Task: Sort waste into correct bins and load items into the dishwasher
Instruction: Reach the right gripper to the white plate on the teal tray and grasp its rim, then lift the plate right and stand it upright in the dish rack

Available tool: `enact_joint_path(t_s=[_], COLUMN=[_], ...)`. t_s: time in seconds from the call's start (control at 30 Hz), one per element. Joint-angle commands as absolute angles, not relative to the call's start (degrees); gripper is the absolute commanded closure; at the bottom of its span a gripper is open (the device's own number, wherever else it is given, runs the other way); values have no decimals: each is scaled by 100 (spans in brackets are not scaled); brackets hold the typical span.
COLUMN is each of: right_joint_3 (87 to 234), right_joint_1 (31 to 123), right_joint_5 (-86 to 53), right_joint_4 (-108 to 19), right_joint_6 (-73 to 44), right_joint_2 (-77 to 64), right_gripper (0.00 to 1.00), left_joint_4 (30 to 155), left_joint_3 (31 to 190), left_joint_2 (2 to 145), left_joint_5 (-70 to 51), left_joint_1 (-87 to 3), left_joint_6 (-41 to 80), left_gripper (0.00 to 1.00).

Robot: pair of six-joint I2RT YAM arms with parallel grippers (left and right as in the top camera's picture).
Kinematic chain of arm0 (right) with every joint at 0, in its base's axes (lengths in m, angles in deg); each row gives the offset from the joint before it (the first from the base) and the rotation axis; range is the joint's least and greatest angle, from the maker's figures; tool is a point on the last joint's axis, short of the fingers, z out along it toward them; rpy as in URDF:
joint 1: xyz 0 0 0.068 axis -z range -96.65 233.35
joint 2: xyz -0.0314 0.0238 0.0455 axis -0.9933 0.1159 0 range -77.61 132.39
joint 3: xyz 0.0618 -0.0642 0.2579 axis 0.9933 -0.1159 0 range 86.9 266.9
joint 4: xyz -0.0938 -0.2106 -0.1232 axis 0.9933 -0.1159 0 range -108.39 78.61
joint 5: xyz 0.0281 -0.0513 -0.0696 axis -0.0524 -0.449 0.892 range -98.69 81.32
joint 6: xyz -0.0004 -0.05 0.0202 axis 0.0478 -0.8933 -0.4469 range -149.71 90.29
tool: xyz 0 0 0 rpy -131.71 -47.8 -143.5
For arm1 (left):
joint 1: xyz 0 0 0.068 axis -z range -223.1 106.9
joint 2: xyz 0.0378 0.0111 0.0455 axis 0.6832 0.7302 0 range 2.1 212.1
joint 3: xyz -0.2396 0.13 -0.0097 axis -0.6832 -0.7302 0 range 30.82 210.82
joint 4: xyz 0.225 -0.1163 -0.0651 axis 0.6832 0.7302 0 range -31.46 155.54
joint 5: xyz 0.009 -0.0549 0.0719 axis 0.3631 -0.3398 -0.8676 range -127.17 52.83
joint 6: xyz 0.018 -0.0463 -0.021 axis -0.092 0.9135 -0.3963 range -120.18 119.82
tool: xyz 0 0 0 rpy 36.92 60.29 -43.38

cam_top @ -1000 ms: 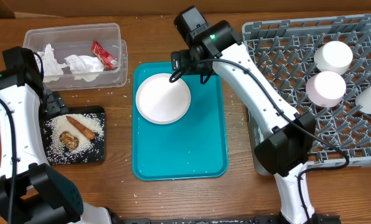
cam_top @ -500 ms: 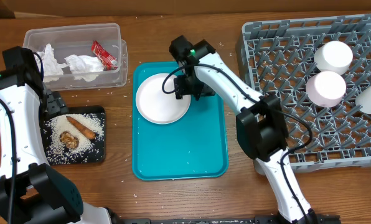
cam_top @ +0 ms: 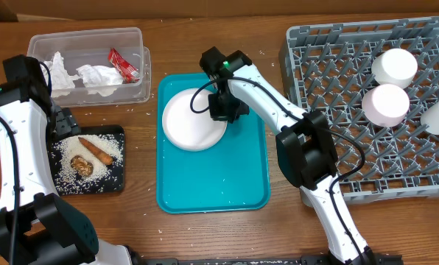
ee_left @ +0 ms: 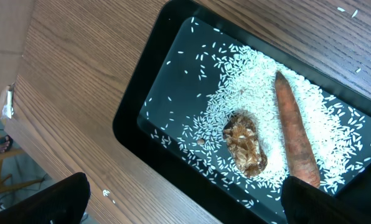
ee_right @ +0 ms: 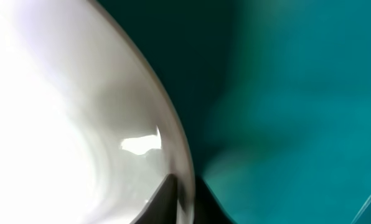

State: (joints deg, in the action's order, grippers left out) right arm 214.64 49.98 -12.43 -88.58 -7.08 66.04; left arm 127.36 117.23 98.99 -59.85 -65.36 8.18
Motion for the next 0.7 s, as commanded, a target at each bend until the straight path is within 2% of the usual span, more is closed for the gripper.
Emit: enact_joint_path(t_s=[0.0,0.13,0.37,0.67], right_joint_3=[21727,22218,23563,23960], right_joint_1=[5014,5197,6060,7256], right_joint_5=[-1331,-1320,-244,1119], right_joint_4=[-9054,-9542,-10785,-10844], right_joint_6=[-699,-704,-701,-721], right_joint_2=[6624,6513,5997,5437], right_gripper=[96,96,96,96], left_joint_4=[12729,12729,12729,12729], left_joint_3=[11782,11782,11782,11782], left_joint_2=[9912,9912,9912,9912], left_joint_5=[-5956,-5956,-5956,-5956], left_joint_1=[-6558,-6558,-6558,-6558], left_joint_6=[731,731,731,731], left_gripper=[0,0,0,0])
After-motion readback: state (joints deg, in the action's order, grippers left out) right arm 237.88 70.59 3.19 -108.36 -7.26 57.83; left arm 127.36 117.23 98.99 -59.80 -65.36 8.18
